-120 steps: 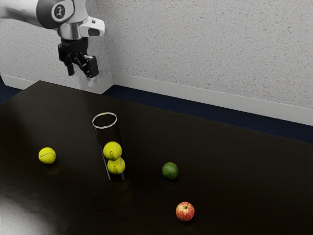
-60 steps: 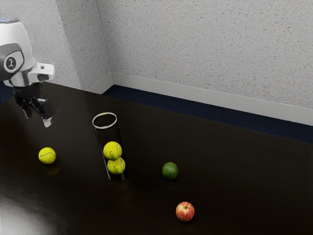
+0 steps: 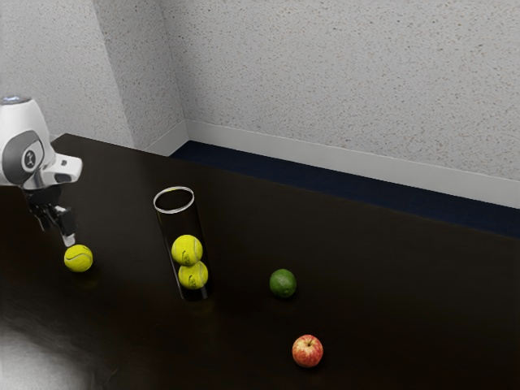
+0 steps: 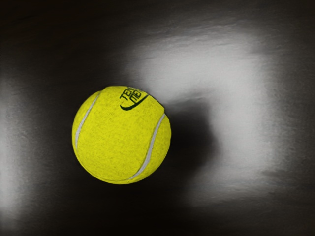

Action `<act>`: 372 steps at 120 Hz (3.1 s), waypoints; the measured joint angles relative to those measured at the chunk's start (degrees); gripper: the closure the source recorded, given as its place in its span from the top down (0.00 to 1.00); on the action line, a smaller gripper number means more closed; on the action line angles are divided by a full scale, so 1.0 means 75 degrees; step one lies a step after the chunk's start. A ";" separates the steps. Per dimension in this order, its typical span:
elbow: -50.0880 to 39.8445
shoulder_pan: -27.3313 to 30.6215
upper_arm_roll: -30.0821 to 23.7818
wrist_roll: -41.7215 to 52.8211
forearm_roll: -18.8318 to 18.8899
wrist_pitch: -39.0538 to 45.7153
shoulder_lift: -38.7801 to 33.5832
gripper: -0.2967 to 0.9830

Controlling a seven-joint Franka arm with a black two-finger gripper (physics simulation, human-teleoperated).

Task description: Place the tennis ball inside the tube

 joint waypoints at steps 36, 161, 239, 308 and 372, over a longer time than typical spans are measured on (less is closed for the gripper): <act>0.0411 0.0192 -0.0002 0.0773 -0.0270 0.0591 0.1096 0.77; 0.0453 0.0246 -0.0165 0.2160 -0.0913 0.1354 0.1440 0.52; 0.0244 -0.1113 -0.0154 0.2311 -0.0973 -0.1216 -0.1813 0.54; 0.0945 -0.2413 -0.0759 0.2218 -0.1134 -0.1943 -0.2542 0.53; 0.1872 -0.2987 -0.0728 0.2147 -0.1372 -0.2030 -0.0998 0.53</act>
